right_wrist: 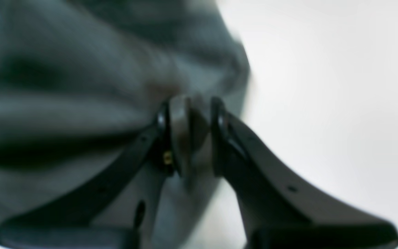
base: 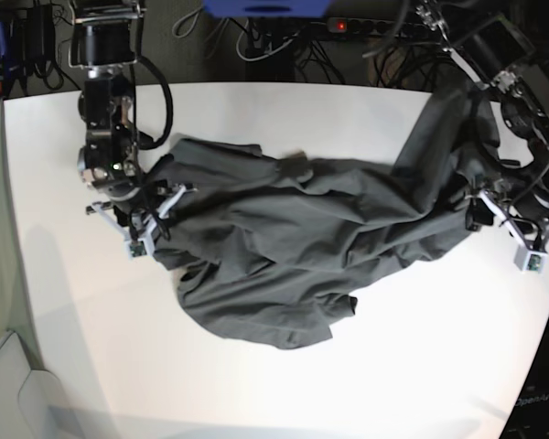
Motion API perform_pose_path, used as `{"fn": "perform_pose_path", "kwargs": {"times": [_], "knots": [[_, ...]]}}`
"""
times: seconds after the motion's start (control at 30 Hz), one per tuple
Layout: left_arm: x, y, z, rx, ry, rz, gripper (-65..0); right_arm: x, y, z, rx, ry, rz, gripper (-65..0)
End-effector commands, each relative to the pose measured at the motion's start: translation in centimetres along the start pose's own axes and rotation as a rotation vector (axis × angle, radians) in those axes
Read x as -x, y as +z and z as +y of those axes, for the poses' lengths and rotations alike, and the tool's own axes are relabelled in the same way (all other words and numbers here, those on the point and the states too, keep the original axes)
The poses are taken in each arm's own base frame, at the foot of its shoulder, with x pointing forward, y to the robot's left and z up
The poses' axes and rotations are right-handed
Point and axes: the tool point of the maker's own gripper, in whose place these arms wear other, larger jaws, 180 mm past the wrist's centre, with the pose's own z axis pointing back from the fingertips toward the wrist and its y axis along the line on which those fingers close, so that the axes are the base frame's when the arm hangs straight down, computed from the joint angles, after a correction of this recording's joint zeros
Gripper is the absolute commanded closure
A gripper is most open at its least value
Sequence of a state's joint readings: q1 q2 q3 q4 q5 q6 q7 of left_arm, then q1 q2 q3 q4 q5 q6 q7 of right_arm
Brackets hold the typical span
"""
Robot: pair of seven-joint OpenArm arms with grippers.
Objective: Layout the t-shirt on the table in an organized manner, then fold the t-shirt properly
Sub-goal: 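Pull the shirt apart with both grippers to spread it flat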
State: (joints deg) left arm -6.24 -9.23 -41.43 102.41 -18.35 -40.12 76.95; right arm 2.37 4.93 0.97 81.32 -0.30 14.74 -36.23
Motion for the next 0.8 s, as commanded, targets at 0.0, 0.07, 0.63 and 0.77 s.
{"fn": "perform_pose_path", "kwargs": {"times": [0.0, 0.07, 0.63, 0.77], "knots": [[-1.7, 0.6, 1.0, -0.019, -0.021, -0.047, -50.4, -1.3, 0.1, -0.5, 0.01, -0.005, -0.043, -9.1], [-1.7, 0.7, 1.2, -0.027, -0.028, -0.044, -53.1, 0.8, -0.4, -1.1, 0.017, -0.013, 0.011, -9.1], [2.7, -3.5, 1.1, 0.077, 0.092, 0.051, -53.3, 7.7, 1.1, -11.8, 0.266, -0.205, 0.147, -5.5], [3.7, -4.2, 0.8, 0.099, 0.118, 0.079, -53.3, 7.9, 3.0, -13.8, 0.324, -0.242, 0.116, -5.5]]}}
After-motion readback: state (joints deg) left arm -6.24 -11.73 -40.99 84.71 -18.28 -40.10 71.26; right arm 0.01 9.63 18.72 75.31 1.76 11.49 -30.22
